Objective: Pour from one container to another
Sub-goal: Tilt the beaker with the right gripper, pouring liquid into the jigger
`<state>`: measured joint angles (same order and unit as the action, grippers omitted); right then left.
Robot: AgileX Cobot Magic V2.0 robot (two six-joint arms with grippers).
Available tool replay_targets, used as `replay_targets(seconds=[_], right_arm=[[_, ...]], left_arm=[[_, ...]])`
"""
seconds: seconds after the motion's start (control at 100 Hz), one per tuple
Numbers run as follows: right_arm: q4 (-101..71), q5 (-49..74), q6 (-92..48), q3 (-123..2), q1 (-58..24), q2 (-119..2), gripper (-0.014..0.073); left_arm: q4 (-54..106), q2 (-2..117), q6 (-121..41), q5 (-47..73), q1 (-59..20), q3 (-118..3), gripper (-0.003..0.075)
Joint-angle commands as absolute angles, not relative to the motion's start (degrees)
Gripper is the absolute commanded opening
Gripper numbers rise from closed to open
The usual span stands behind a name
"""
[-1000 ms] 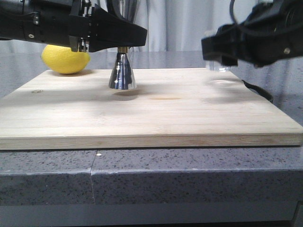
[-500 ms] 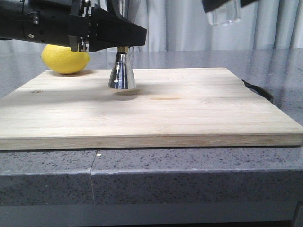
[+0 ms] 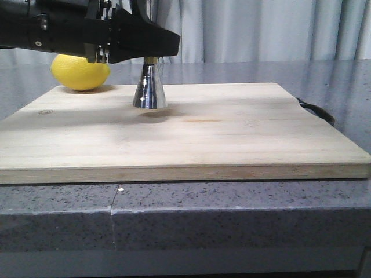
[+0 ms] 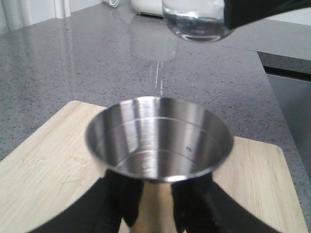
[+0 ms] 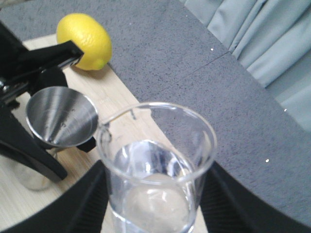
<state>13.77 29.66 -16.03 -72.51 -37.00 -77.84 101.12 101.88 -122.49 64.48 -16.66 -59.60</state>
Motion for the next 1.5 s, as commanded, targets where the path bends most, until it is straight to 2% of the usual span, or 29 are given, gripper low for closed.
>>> replay_targets(seconds=[0.0,0.61,1.49], right_arm=[[19.3,28.7,-16.8,-76.5,-38.6,-77.6,0.0321],[41.6,32.9,-16.8,-80.2,-44.8,-84.0,0.0321],[42.7,31.1,-27.5,-80.2,-44.8,-84.0,0.0321]], left_arm=[[105.4,99.6,-122.6,68.7,-17.2,-61.2,0.0187],[105.4,99.6,-122.6,68.6,-17.2,-61.2,0.0187],[105.4,99.6,-122.6,68.6,-17.2,-61.2,0.0187]])
